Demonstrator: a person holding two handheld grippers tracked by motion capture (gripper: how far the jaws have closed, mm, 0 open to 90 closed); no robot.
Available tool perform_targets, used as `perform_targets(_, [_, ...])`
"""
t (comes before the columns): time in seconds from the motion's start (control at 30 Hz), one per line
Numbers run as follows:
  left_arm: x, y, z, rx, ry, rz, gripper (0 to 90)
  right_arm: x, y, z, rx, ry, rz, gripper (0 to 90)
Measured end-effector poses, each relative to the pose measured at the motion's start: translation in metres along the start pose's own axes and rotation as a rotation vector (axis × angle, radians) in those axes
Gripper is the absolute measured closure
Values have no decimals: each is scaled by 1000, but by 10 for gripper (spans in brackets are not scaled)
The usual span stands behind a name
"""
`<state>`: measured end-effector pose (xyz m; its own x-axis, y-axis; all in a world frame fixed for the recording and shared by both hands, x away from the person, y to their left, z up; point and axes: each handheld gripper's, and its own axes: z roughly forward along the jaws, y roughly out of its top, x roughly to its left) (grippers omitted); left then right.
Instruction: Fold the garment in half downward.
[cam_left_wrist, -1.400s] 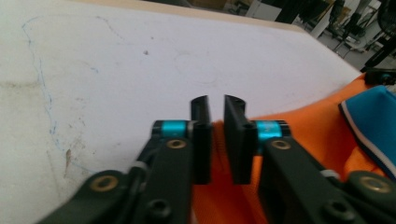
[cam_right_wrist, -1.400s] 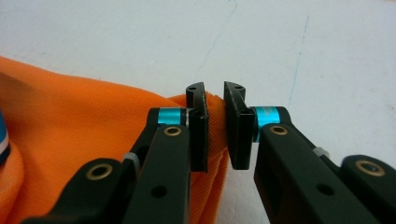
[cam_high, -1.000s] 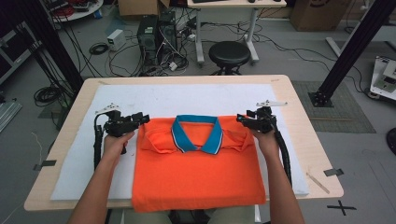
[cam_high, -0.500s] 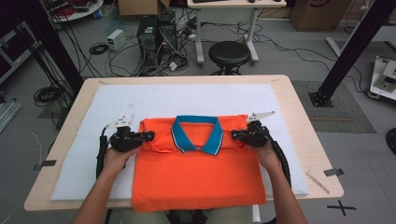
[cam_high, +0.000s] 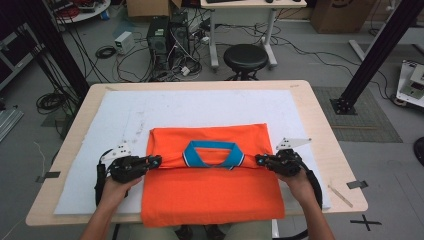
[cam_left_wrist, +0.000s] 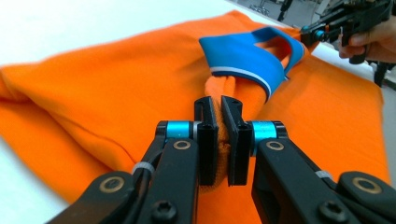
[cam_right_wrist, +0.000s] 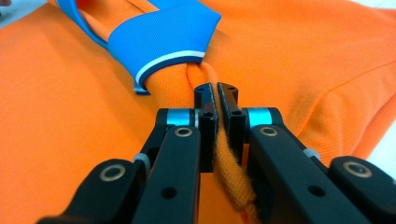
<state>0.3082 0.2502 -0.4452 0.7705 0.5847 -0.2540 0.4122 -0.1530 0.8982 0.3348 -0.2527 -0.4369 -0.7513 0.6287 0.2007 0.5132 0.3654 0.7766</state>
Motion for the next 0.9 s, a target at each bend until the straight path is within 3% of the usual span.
perform_targets(0.03, [-1,-1,-1,9,7,-8,823,1,1,0,1,8,3,745])
perform_targets(0.07, [-3,0,-1,5,28,-45,708,2,3,0,-8,8,31,593])
perform_targets(0.1, [-5,1,-2,-10,36,-62,605,4,8,1,-24,1,70,539])
perform_targets(0.13, [-7,2,-4,-31,43,-64,544,6,13,2,-49,-8,73,487])
perform_targets(0.2, [-10,3,-7,-57,48,-62,523,12,24,7,-78,-27,79,402])
perform_targets(0.3, [-13,0,-9,-68,63,-55,489,18,42,29,-47,-67,99,377])
perform_targets(0.37, [-13,-1,-9,-67,68,-59,488,19,50,44,-19,-82,137,330])
perform_targets(0.47, [-14,0,-10,-70,73,-56,488,17,56,61,18,-52,206,397])
perform_targets(0.5, [-14,1,-11,-71,73,-56,488,17,57,63,27,-28,209,552])
perform_targets(0.6, [-14,3,-14,-78,79,-57,489,25,58,60,25,-4,122,826])
perform_targets(0.73, [-13,5,-19,-83,90,-57,488,37,51,40,-54,39,-4,866])
perform_targets(0.9, [-14,8,-20,-87,98,-51,488,47,34,22,-79,115,-78,868])
